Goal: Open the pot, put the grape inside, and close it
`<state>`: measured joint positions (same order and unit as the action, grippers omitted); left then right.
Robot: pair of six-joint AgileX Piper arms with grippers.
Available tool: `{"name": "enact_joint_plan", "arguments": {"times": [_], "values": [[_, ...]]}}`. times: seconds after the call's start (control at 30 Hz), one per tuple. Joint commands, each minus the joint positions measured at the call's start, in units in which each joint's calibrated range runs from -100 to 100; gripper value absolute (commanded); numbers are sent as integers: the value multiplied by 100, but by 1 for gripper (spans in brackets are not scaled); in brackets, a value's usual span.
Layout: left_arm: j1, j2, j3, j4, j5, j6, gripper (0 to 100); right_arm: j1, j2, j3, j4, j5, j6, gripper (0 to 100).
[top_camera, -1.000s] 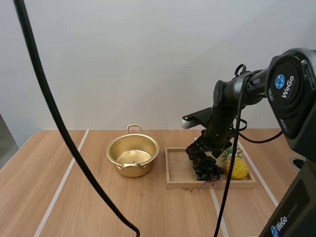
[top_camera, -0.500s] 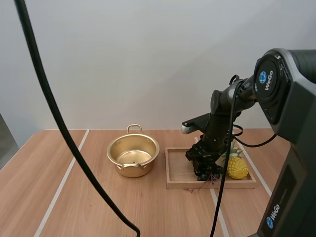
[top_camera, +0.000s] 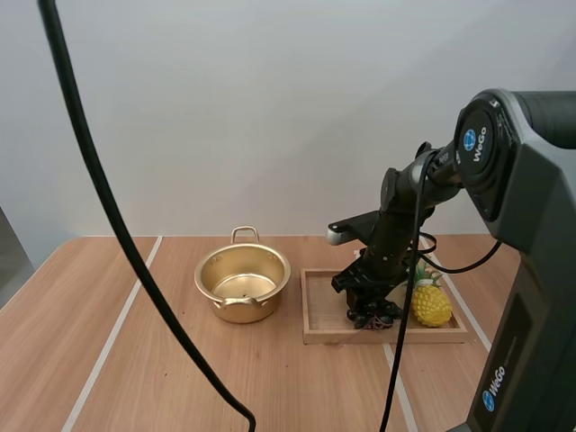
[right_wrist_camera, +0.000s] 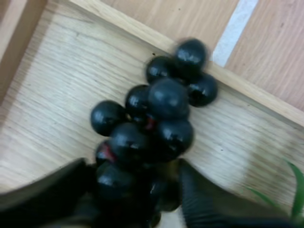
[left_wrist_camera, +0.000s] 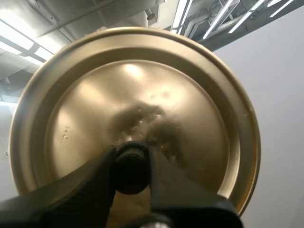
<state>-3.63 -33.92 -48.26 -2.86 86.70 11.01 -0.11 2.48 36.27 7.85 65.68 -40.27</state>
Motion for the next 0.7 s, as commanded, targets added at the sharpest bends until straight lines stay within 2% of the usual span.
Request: {"name": "enact_joint_plan", "arguments": {"times": [0.0,0.3,0.67], "values": [[-19,4,-31,57,-142,-24,0,4,22,16,-88,29,-17,0],[-19,5,-31,57,-142,-13,0,4,-244,16,-133,297,-7,0],[-19,5,-31,57,-142,-13,0,4,-2020,16,-228,715,-7,0]]}}
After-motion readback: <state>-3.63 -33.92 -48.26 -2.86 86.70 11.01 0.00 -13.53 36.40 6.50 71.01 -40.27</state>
